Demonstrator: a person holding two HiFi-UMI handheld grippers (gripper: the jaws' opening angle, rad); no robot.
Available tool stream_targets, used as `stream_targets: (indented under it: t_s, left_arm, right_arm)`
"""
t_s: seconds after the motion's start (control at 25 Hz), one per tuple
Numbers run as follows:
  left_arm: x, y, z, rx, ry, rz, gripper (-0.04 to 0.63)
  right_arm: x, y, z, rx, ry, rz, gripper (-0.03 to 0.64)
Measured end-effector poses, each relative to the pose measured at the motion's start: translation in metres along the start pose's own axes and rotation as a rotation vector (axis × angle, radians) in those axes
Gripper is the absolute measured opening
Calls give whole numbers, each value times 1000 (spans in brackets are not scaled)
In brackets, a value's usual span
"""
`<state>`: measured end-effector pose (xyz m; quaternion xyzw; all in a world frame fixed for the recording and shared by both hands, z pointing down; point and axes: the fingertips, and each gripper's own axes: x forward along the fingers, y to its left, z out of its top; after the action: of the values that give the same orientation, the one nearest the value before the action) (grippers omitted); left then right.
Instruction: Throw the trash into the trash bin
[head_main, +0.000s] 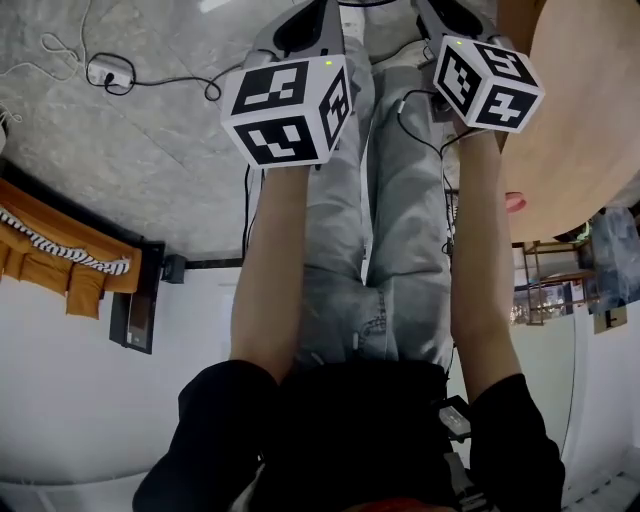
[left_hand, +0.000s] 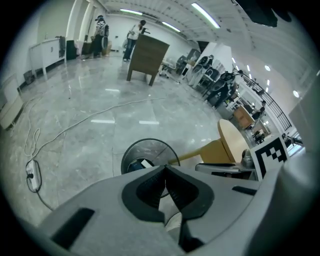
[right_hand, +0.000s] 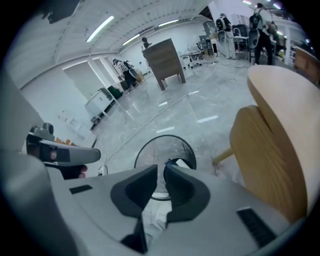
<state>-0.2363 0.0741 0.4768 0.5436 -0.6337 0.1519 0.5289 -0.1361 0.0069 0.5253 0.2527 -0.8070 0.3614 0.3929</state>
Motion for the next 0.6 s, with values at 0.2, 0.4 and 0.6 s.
stream_targets:
  t_s: [0.2,0.4,0.6]
  left_arm:
    - [14,-38,17,119,12,-63,9]
    - [23,-84,8,231,45,-122,9]
    - [19,-154,-11,397,82,-210,9]
  right_arm:
    - [-35,2,8,80,-123,76,21]
    - [-78,-9,7,185,-244,112,18]
    - [-149,-34,-7,249,-387,80,17]
